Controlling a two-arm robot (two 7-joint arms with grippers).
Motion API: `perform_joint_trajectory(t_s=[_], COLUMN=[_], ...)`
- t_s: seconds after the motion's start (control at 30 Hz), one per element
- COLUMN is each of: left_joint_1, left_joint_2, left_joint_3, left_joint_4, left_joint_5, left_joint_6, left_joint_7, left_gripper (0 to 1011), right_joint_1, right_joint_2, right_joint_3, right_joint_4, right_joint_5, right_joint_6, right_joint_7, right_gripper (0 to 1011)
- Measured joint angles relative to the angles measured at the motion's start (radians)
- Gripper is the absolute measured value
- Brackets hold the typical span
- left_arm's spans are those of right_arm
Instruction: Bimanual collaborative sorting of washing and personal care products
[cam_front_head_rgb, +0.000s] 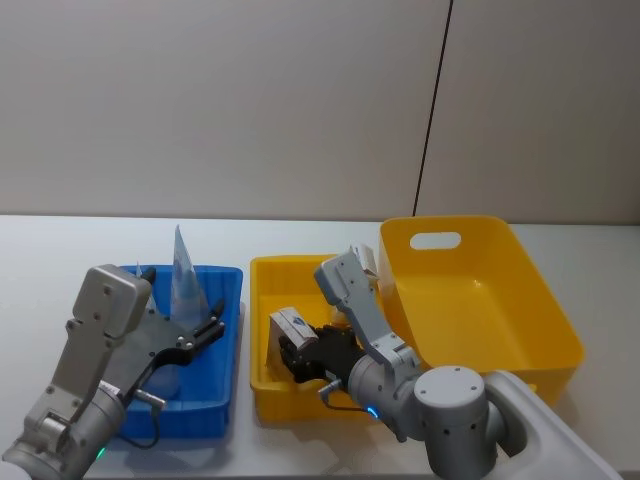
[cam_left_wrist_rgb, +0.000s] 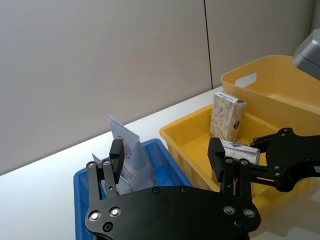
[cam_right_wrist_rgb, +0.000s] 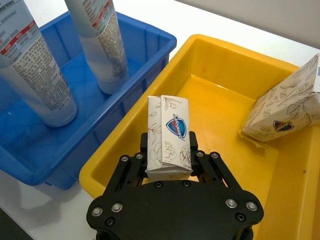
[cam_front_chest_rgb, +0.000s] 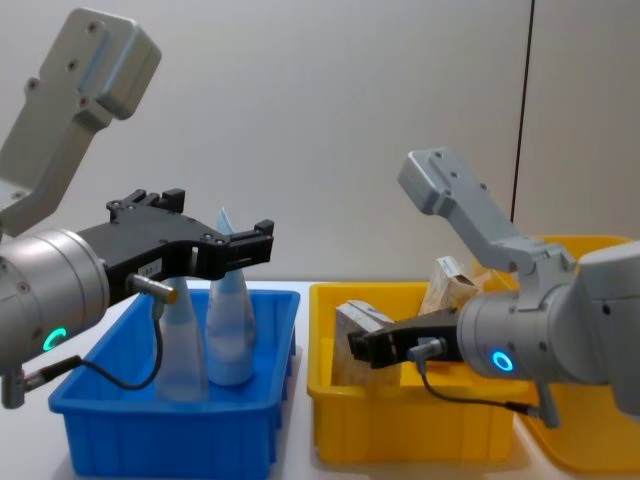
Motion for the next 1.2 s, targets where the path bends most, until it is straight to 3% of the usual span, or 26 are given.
perform_joint_trajectory(t_s=[0.6, 1.2], left_joint_1=[0.000, 0.000], left_joint_2=[0.000, 0.000], left_joint_3=[0.000, 0.000], left_joint_4=[0.000, 0.000], left_joint_5=[0.000, 0.000], left_joint_6=[0.000, 0.000], left_joint_7=[0.000, 0.000], left_gripper=[1001, 1001], right_joint_1=[-0.001, -0.012], right_joint_2=[0.001, 0.044], right_joint_3=[0.006, 0.046], right_joint_4=[-0.010, -0.176], right_joint_5=[-0.002, -0.028], right_joint_6=[-0.010, -0.058], right_joint_7=[0.000, -0.018], right_gripper=[342, 342])
